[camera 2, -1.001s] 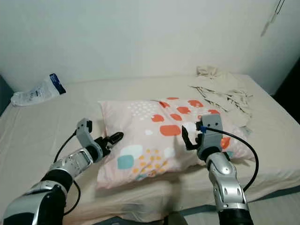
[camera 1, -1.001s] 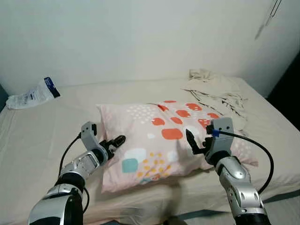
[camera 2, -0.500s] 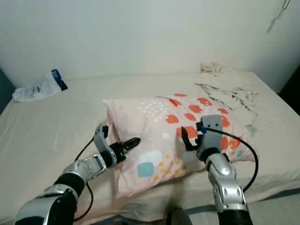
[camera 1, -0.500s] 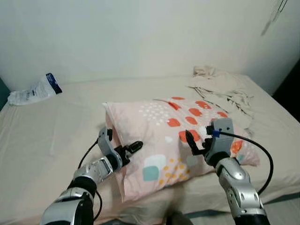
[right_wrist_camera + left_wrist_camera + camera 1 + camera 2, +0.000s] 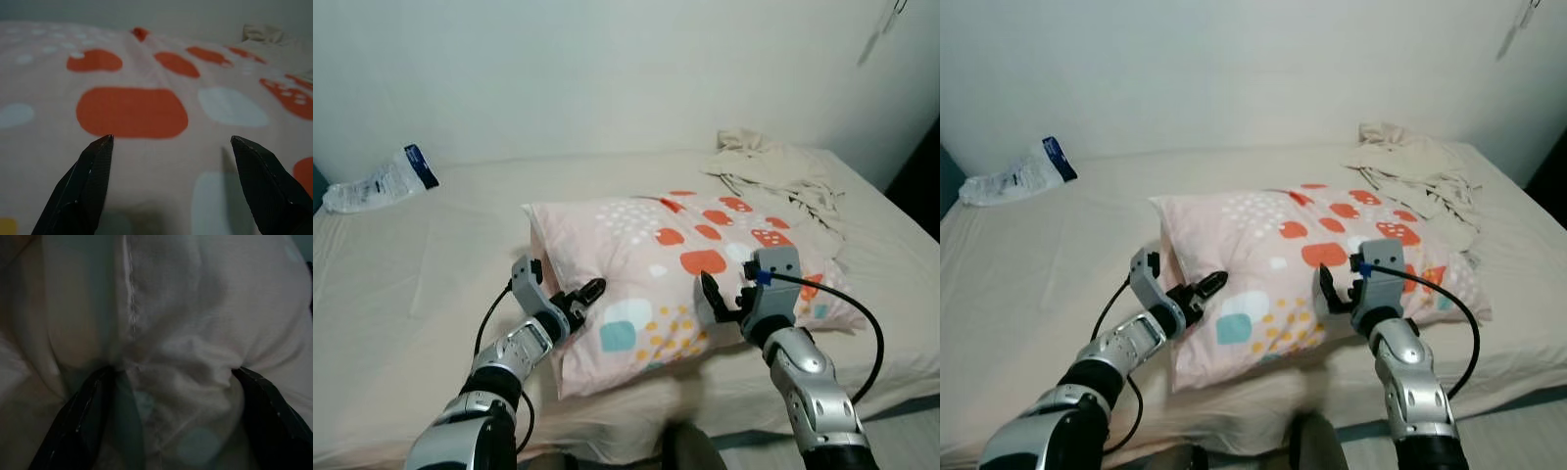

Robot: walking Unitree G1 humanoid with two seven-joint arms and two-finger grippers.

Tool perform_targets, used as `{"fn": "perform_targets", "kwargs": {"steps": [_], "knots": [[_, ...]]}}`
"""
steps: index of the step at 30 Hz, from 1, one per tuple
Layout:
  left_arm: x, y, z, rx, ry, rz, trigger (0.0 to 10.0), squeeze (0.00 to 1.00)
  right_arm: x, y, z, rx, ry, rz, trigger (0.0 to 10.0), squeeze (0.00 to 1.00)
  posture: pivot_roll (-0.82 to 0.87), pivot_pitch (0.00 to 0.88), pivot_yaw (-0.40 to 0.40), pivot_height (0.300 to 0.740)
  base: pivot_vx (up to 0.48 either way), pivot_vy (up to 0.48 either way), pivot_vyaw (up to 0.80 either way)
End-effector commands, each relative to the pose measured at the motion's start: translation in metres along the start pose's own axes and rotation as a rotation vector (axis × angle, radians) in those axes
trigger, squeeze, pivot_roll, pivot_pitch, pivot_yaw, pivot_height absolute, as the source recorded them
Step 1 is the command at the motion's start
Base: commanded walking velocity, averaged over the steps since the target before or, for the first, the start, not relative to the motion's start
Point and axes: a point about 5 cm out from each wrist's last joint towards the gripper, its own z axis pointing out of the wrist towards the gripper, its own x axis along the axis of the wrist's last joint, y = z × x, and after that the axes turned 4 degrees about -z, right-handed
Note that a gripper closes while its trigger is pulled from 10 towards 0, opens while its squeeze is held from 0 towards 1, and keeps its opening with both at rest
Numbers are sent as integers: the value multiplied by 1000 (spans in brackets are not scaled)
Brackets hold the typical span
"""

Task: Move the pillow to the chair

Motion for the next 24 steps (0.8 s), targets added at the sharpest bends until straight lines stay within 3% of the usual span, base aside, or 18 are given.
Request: {"fn": "perform_targets", "kwargs": {"steps": [1,6,11,14,15,16,17,19,24], "knots": [[-16,-3,-1,20,-63,-9,10000,0,0,-2,0,10,1,7,10000,0,-128,107,0,607,0,0,0],[-17,-3,-2,14,-77,5,10000,0,0,-2,0,13,0,7,10000,0,-121,111,0,607,0,0,0],[-15,-4,-4,19,-72,154,10000,0,-2,-5,1,15,-6,9,10000,0,-111,119,5,607,0,0,0],[-14,-2,-5,9,-73,187,10000,0,-3,-6,1,15,-7,11,10000,0,-110,120,7,607,0,0,0],[-15,-2,-5,4,-79,177,4902,0,-3,-7,1,15,-7,12,10000,0,-109,122,9,607,0,0,0],[-15,-1,-5,-3,-83,161,2000,0,-3,-8,0,15,-7,13,10000,0,-109,122,10,607,0,0,0],[-16,-1,-5,-11,-84,147,431,0,-3,-8,0,16,-7,13,10000,0,-110,123,12,607,0,0,0],[-16,0,-6,-24,-88,133,0,0,-3,-8,0,15,-8,14,10000,0,-110,124,13,607,0,0,0],[-16,4,-5,-39,-91,73,0,0,-4,-8,-1,9,-12,13,10000,0,-114,127,19,607,0,0,0]]}}
